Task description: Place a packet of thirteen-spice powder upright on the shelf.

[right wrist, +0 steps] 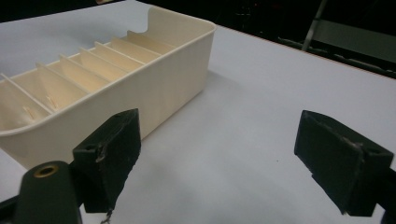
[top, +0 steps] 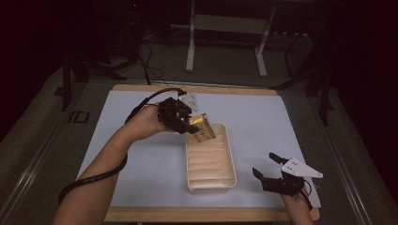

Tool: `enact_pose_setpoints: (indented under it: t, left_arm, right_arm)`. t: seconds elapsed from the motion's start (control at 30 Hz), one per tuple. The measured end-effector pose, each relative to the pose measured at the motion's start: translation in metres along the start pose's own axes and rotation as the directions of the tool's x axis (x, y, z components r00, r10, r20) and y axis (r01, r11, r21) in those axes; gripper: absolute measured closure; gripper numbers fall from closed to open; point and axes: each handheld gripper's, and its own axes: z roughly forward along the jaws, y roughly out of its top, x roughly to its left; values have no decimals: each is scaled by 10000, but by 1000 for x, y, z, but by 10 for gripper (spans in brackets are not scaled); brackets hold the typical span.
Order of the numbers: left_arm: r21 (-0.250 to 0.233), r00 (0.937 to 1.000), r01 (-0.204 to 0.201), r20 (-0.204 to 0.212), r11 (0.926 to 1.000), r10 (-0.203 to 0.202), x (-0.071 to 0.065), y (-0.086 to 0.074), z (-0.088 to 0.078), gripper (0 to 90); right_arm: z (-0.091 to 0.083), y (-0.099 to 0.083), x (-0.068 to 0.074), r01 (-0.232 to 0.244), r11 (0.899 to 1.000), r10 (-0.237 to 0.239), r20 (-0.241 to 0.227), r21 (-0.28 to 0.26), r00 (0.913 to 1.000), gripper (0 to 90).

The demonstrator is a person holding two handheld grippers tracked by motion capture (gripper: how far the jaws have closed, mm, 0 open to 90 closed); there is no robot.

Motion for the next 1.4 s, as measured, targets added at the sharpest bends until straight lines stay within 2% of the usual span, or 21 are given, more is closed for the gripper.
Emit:
enact_pose_setpoints:
  t: [0.33, 0.4, 0.5, 0.6, 0.7, 0.83, 0.9, 1.4]
  left_arm:
    - [-217, 9995, 119, 307, 9997, -113, 5, -8, 23, 676]
    - [-231, 9998, 61, 168, 9997, -57, 5, -9, 26, 676]
    - [-226, 9997, 94, 244, 9997, -89, 6, -12, 30, 676]
    - [-79, 9995, 78, 316, 9999, -75, 5, -14, 37, 676]
    - [274, 9997, -67, 239, 9996, 60, 5, -16, 43, 676]
    - [375, 9998, -81, 176, 9993, 74, 5, -17, 46, 676]
    - [460, 9994, -87, 337, 9989, 72, 5, -18, 48, 676]
    - [1202, 9981, -274, 572, 9924, 206, 6, -18, 71, 675]
  right_arm:
    - [0, 0, 0, -24, 10000, 24, -8, 39, 10000, 147]
    - [0, -1, -1, -21, 10000, 21, -20, 22, 10000, 148]
    - [1, -1, -1, -14, 10000, 14, -32, 24, 10000, 147]
    - [0, -1, 0, -11, 10000, 11, -43, 20, 10000, 148]
    - [1, -1, -1, -9, 10000, 9, -42, 17, 10000, 148]
    - [0, -1, -1, 2, 10000, -2, -38, 16, 10000, 147]
    - [1, -1, -1, -2, 10000, 2, -42, 26, 10000, 148]
    - [0, -1, -1, -7, 10000, 7, -38, 9, 10000, 148]
